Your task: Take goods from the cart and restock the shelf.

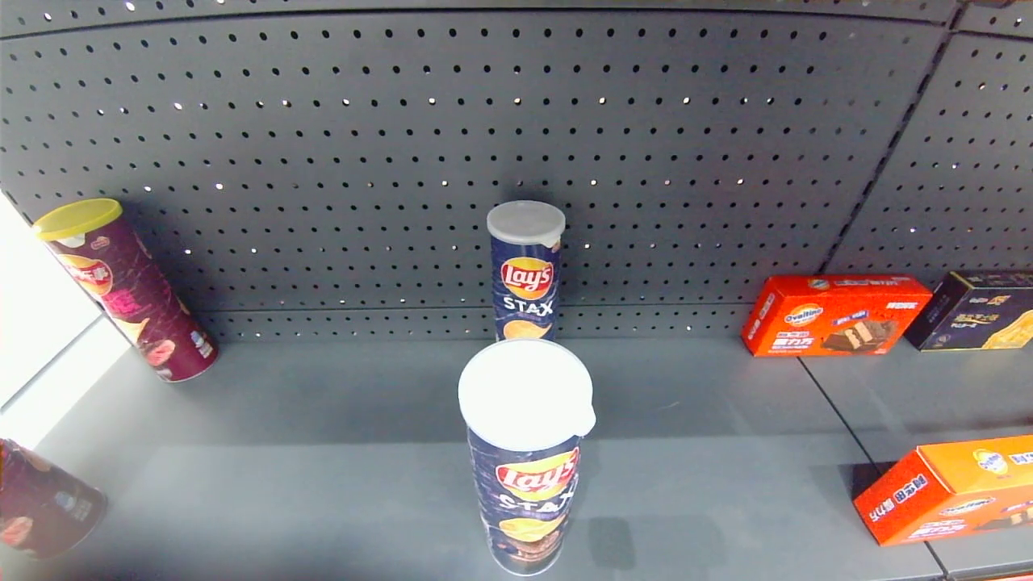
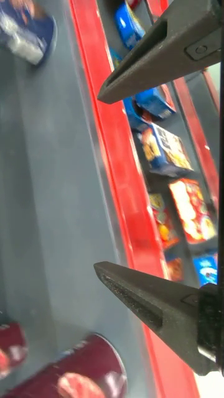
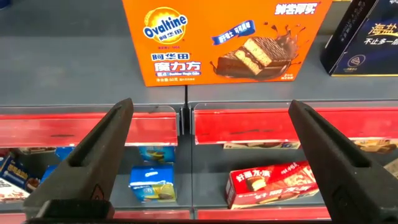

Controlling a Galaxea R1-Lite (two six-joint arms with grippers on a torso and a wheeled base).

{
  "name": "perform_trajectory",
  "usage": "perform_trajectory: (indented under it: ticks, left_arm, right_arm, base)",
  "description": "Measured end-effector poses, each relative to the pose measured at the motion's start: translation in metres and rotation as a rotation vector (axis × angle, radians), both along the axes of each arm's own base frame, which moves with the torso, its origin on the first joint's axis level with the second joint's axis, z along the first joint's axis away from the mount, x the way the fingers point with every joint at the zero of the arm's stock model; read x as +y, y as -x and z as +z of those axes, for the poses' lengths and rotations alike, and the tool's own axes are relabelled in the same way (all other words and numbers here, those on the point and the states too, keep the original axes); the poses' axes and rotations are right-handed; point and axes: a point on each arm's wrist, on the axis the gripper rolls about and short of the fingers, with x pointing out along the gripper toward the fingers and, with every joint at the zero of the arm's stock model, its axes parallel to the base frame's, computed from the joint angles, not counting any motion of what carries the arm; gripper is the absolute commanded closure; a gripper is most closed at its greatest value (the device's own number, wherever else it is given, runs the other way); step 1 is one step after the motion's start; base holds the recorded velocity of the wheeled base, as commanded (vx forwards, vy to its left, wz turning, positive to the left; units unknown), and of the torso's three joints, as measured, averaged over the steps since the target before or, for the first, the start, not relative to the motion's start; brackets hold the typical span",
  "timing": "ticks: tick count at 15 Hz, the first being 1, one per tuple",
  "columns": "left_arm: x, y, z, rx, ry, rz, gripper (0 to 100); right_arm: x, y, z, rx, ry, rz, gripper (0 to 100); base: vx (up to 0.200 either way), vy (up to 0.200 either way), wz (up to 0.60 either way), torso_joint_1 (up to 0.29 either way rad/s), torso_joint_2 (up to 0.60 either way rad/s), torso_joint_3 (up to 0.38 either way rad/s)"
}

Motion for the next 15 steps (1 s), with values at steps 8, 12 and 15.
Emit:
perform_trajectory:
  ticks: [8, 12, 15]
  left_arm:
    - [-0.0043, 0.0026, -0.0006, -0.027, -0.016, 0.22, 0]
    - [-0.0047, 0.0048, -0.0011, -0.053, 0.001, 0.24, 0]
    - [-0.0045, 0.0052, -0.0012, -0.057, 0.019, 0.251, 0]
  right_arm:
    - [0.0, 0.0, 0.0, 0.0, 0.0, 0.0, 0]
    - [0.0, 0.0, 0.0, 0.0, 0.0, 0.0, 0]
    - [0.0, 0.0, 0.0, 0.0, 0.0, 0.0, 0]
  base:
    - [0.0, 0.0, 0.0, 0.0, 0.0, 0.0]
    - [0.0, 0.0, 0.0, 0.0, 0.0, 0.0]
    - [0.0, 0.0, 0.0, 0.0, 0.0, 0.0]
